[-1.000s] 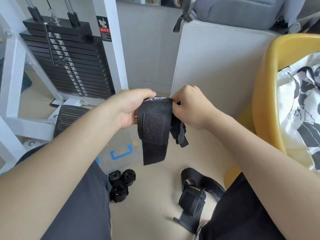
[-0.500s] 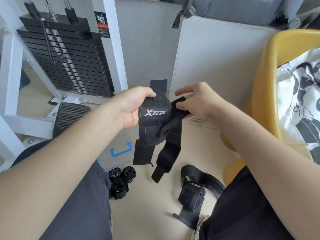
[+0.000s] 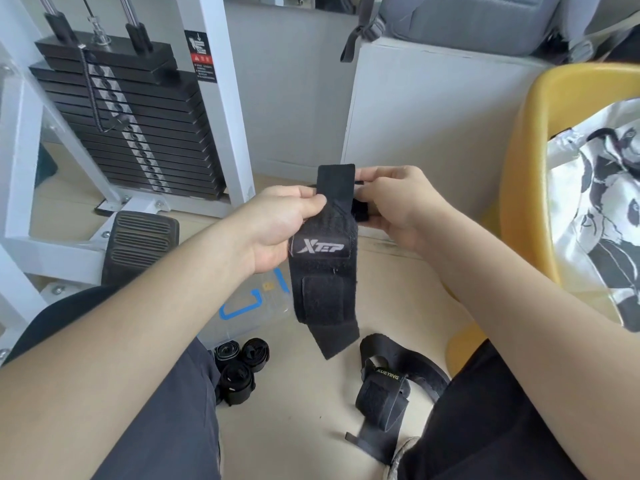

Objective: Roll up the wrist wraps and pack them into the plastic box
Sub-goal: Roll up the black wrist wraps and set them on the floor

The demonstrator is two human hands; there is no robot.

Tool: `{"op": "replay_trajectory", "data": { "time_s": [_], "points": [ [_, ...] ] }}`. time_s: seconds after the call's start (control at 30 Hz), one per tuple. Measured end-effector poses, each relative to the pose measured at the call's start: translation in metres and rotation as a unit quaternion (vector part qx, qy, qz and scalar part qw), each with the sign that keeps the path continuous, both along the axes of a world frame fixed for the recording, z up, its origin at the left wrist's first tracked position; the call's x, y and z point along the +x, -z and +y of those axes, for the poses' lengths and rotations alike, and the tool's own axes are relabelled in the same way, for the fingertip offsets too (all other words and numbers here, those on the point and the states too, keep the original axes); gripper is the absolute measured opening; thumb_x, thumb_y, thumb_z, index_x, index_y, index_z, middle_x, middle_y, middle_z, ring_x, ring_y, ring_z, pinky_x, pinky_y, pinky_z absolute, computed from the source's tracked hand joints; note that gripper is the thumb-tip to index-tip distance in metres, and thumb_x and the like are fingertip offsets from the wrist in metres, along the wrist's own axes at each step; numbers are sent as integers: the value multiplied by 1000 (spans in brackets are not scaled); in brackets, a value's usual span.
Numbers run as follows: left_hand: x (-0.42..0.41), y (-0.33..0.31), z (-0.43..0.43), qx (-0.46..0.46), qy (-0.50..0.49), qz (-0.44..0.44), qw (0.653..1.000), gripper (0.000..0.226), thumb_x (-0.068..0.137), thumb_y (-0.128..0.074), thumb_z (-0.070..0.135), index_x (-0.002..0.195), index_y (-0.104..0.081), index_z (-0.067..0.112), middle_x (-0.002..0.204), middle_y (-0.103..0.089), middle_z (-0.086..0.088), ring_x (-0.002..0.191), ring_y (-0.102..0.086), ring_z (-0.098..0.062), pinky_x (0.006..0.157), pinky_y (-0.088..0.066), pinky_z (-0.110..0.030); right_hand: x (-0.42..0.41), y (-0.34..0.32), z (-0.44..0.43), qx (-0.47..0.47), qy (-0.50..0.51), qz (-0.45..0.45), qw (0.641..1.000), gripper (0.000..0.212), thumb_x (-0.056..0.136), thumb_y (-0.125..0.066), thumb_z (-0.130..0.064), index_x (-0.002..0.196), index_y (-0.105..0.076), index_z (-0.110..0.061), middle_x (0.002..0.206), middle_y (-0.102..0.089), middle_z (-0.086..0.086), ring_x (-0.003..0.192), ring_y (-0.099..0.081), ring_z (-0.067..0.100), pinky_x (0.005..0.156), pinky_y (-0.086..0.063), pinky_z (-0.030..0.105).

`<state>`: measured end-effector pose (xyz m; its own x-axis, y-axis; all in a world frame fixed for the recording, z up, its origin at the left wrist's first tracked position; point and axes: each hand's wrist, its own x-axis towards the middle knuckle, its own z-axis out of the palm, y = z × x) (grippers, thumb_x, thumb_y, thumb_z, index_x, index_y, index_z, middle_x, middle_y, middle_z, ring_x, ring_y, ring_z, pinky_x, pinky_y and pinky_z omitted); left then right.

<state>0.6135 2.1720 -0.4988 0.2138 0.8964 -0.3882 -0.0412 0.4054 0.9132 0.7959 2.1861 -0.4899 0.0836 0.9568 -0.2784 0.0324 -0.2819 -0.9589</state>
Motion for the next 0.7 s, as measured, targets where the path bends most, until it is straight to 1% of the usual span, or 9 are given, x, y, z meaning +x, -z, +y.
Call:
{"op": "replay_trajectory", "data": {
  "time_s": [0.1, 0.2, 0.23, 0.3, 0.37, 0.43, 0.53, 0.63, 0.7],
  "points": [
    [3, 4, -2, 11, -19, 16, 1000, 19, 111, -62, 14, 127, -69, 7, 105, -78, -10, 84, -77, -22, 69, -68, -38, -4, -3, -6, 8, -30, 39, 999, 39, 99, -48, 21, 117, -75, -1, 103, -82, 18, 81, -79, 30, 70, -66, 36],
    [3, 8, -1, 20, -41, 46, 998, 14, 108, -68, 17, 119, -70, 9, 106, -77, -10, 86, -76, -24, 71, -67, -41, -5, -5, -10, 11, -50, 80, 995, 47, 94, -47, 27, 126, -71, 3, 114, -80, 24, 104, -79, 42, 90, -67, 45],
    [4, 8, 0, 23, -51, 51, 997, 9, 107, -70, 18, 112, -70, 10, 104, -77, -10, 85, -75, -24, 73, -67, -43, -6, -5, -10, 9, -47, 85, 995, 48, 94, -47, 28, 128, -70, 4, 116, -79, 25, 111, -77, 45, 96, -65, 49],
    [5, 9, 1, 30, -70, 57, 995, 9, 107, -71, 21, 104, -70, 12, 102, -76, -10, 88, -74, -26, 87, -67, -52, -6, -6, -10, 6, -39, 86, 996, 49, 94, -46, 27, 131, -68, 4, 117, -78, 27, 115, -74, 48, 102, -62, 53],
    [6, 8, 1, 37, -84, 66, 994, 12, 106, -72, 25, 102, -71, 14, 105, -75, -10, 95, -72, -29, 101, -61, -59, -7, -8, -10, 5, -38, 82, 996, 49, 94, -46, 26, 132, -67, 3, 117, -78, 28, 113, -75, 47, 102, -62, 53],
    [7, 9, 0, 46, -84, 85, 992, 14, 106, -72, 29, 102, -71, 15, 109, -72, -10, 98, -68, -29, 105, -58, -61, -6, -9, -11, 3, -43, 77, 996, 50, 93, -47, 25, 132, -68, 2, 115, -77, 31, 102, -78, 44, 95, -65, 49],
    [8, 13, 2, 57, -88, 106, 989, 17, 108, -70, 31, 105, -69, 14, 113, -67, -8, 106, -62, -26, 112, -52, -56, -6, -8, -12, 0, -50, 59, 997, 50, 92, -47, 23, 131, -69, 1, 112, -77, 32, 91, -77, 39, 91, -66, 49],
    [9, 16, 3, 56, -98, 101, 988, 21, 111, -65, 30, 113, -67, 10, 129, -69, -10, 128, -62, -27, 120, -48, -49, -7, -6, -10, 2, -49, 47, 998, 43, 91, -48, 17, 123, -73, 3, 104, -79, 23, 86, -74, 37, 89, -65, 47],
    [11, 15, 3, 45, -98, 84, 991, 27, 113, -60, 30, 121, -65, 5, 136, -68, -17, 134, -62, -31, 120, -48, -49, -8, -4, -10, 14, -50, 25, 998, 32, 92, -60, 6, 120, -74, 5, 101, -75, 20, 88, -69, 36, 94, -62, 49]
  ]
}}
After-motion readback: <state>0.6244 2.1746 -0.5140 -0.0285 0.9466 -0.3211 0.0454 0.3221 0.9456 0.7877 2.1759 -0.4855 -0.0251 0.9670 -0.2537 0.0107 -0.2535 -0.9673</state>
